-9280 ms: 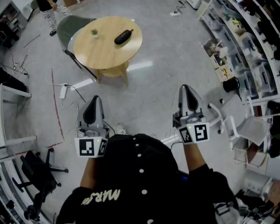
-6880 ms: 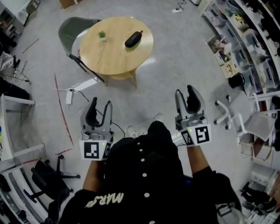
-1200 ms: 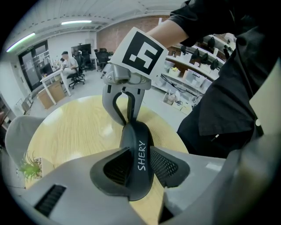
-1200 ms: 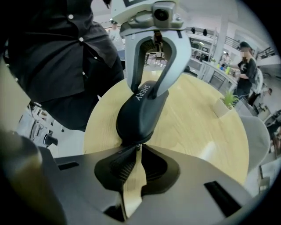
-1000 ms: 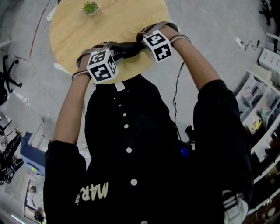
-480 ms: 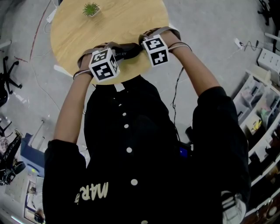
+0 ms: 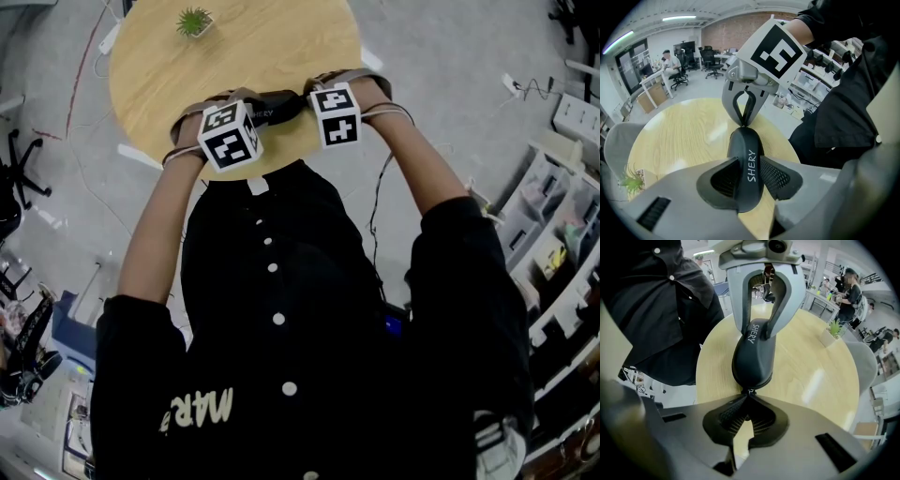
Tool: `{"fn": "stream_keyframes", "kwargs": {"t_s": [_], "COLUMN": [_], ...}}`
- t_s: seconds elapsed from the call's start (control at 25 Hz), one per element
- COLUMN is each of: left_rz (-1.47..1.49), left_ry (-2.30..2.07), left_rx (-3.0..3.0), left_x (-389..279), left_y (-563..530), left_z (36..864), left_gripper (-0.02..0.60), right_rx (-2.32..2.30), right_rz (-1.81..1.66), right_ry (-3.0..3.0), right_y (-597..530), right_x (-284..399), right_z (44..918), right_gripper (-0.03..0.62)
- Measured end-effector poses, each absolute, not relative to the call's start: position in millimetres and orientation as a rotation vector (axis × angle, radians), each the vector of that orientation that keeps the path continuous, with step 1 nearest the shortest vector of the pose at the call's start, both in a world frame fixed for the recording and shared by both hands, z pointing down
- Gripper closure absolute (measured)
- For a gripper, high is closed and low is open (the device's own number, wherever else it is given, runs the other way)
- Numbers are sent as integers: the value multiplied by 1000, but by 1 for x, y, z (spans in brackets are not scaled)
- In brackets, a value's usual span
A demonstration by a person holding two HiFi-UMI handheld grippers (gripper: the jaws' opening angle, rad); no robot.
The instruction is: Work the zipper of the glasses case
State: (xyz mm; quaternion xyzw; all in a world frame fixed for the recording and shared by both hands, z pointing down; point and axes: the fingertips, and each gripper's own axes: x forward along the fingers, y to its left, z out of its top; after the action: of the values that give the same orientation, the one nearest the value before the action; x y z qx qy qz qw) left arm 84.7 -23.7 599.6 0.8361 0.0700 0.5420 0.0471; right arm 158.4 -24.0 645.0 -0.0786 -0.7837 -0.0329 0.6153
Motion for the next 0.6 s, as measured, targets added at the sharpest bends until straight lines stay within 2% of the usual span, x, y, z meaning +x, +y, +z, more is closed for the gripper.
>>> {"fn": "stream_keyframes", "kwargs": {"t_s": [0.6], "left_rz": [1701], "left_ry": [287], "left_rx": [2531], "left_x": [85], "left_y": [-22], "left_z": [597], "left_gripper": [437], "right_rx": [179], "right_rz": [213], "right_ry": [-1849], "right_y": [0], "right_x": [150], "right_z": [646], "right_gripper": [588]}}
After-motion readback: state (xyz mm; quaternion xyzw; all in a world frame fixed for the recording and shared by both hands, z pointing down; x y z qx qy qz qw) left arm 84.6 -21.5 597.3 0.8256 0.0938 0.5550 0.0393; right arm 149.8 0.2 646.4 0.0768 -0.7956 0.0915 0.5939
